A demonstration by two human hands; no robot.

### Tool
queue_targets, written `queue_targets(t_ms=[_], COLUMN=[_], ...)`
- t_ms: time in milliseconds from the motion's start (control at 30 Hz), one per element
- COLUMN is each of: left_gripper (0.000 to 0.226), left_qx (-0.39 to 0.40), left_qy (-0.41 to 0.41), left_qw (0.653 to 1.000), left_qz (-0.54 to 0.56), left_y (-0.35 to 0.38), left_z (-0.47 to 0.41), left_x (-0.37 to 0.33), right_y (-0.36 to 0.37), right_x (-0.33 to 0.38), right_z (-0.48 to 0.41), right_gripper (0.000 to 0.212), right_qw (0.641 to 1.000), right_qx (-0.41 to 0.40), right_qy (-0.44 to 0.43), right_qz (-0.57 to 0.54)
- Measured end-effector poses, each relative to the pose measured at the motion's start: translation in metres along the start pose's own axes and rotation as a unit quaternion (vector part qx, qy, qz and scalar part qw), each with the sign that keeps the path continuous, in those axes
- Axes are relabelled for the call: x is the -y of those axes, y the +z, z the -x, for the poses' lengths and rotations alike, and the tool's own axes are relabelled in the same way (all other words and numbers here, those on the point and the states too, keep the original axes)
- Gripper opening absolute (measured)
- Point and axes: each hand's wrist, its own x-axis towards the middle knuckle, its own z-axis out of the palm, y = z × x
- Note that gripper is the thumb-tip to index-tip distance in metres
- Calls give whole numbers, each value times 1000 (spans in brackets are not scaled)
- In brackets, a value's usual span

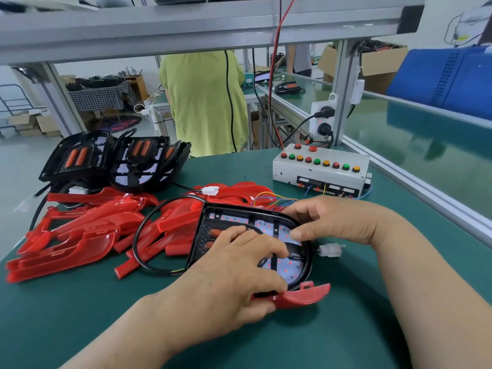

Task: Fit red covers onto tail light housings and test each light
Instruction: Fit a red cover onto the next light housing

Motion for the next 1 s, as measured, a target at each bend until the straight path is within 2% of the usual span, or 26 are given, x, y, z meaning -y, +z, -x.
queue_targets(t_ms=[100,267,333,433,500,567,667,767,900,1000], left_gripper=[11,8,8,5,6,7,5,7,5,3], left_qx=[-2,5,5,7,6,13,17,-7,-36,-37], left_qy=[-13,-40,-75,-126,-136,-140,-111,-87,-78,-42], left_qw=[999,993,981,939,928,936,973,989,989,994], left_qz=[32,113,180,320,348,322,204,122,123,91], left_y=[0,-4,-12,-28,-35,-36,-32,-31,-32,-30], left_z=[0,2,3,6,9,11,10,7,9,8], left_x=[2,4,8,17,21,22,18,11,6,3], right_y=[-5,1,4,9,16,26,40,49,49,48], right_x=[-3,0,2,8,13,16,20,23,23,25], right_z=[1,-1,-3,-6,-8,-12,-23,-30,-32,-33], right_gripper=[18,12,18,31,40,40,31,36,47,47], right_qw=[999,997,999,994,989,983,968,951,929,909], right_qx=[-24,-35,-46,-53,-51,-74,-142,-200,-244,-277], right_qy=[29,33,20,-9,-19,-15,-6,-7,-25,-25], right_qz=[31,55,5,-95,-135,-169,-207,-235,-277,-311])
